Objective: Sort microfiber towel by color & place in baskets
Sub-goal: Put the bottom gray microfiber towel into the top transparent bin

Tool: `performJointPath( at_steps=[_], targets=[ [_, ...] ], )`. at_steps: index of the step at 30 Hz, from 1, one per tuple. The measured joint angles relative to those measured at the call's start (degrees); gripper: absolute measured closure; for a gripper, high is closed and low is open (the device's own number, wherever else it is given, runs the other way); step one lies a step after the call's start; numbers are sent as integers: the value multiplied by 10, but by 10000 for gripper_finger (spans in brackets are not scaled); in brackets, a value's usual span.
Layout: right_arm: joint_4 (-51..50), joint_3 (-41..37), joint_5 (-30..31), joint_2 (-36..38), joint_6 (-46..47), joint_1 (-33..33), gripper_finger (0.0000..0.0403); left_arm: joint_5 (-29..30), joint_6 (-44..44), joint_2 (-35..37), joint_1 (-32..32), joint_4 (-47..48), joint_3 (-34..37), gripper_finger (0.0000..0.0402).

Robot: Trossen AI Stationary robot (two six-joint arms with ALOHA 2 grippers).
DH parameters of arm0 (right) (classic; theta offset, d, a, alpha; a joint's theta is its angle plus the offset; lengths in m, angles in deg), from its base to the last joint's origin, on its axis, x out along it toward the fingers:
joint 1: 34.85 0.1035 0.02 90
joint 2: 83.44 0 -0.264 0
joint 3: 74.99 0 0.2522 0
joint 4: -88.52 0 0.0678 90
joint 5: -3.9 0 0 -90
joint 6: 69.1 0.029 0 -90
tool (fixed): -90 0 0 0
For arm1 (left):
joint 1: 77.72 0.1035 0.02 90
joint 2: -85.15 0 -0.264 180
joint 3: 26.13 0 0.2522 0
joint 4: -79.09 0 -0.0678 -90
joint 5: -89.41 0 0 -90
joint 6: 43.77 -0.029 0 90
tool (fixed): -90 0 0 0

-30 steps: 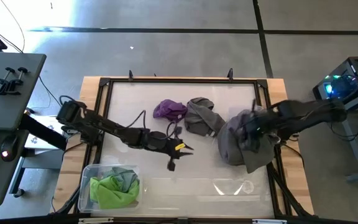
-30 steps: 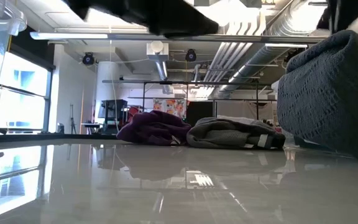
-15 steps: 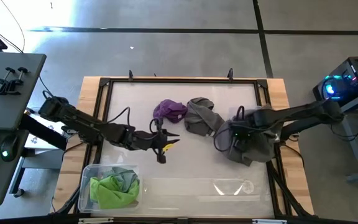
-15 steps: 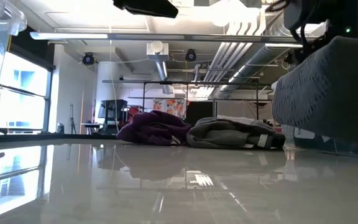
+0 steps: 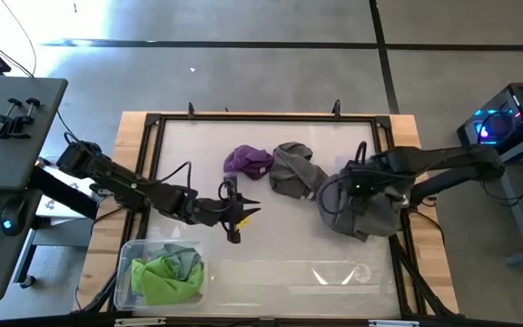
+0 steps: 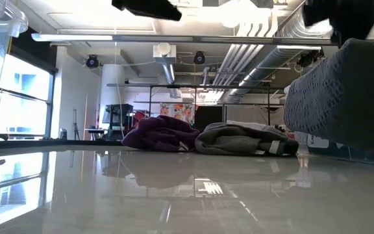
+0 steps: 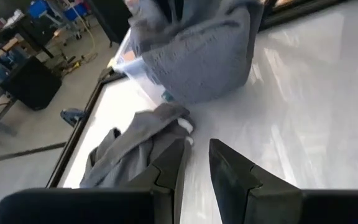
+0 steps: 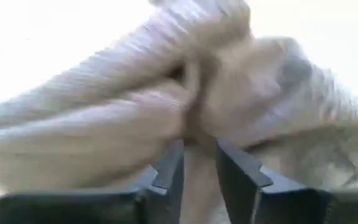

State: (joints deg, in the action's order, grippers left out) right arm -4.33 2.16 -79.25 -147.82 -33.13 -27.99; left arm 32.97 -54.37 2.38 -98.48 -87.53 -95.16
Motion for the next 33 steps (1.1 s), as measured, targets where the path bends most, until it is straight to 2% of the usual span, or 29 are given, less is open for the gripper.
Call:
performJointPath(
  at_steps=[3, 7, 13, 16, 21, 23, 28, 33],
  targets=[
    [38, 42, -4, -1, -28, 49, 299, 5, 15, 0, -4, 24, 0, 341],
    [78, 84, -9, -21, -68, 146, 300, 6, 33, 0, -8, 37, 12, 341],
    [43, 165, 1, -117, -64, 256, 314, 6, 30, 0, 3, 20, 48, 341],
    [-6, 208, -18, -180, -57, 272, 317, 7, 30, 0, 11, 4, 66, 341],
    [-115, 274, -36, -272, 30, 273, 298, 6, 31, 0, 11, -4, 82, 341],
    [-92, 273, -40, -287, 41, 273, 277, 6, 30, 0, 10, -8, 88, 341],
    [-106, 254, -41, -318, 34, 273, 226, 6, 40, 0, 5, -15, 104, 341],
    [-110, 229, -28, -322, 29, 268, 228, 5, 23, 0, 5, -44, 113, 341]
  ],
)
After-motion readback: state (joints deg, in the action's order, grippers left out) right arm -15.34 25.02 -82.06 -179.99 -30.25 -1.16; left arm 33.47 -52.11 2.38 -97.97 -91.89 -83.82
